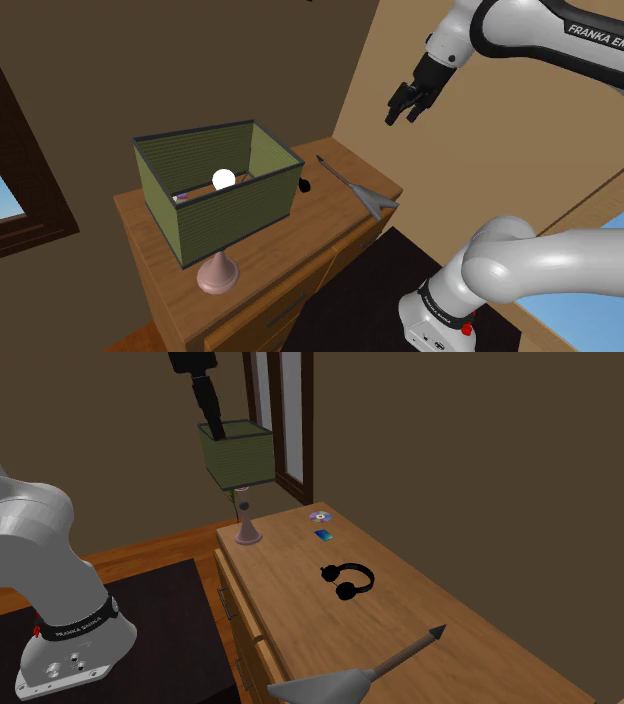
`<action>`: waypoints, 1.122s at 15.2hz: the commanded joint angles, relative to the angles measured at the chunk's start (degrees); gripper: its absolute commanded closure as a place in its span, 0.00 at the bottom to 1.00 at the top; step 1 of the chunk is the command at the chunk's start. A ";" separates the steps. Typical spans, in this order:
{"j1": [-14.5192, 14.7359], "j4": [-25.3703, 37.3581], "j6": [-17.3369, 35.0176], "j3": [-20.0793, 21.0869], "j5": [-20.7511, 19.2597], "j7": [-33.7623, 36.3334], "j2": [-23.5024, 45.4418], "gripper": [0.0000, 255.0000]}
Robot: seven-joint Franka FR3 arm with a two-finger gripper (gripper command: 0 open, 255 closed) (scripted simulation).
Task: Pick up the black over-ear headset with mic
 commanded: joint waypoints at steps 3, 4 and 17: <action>0.05 -1.82 3.80 -0.18 0.07 0.01 2.13 0.00; 0.08 -2.62 5.70 -0.27 0.11 0.01 3.31 0.00; 0.68 -5.89 29.46 -1.35 1.18 -0.50 24.81 0.00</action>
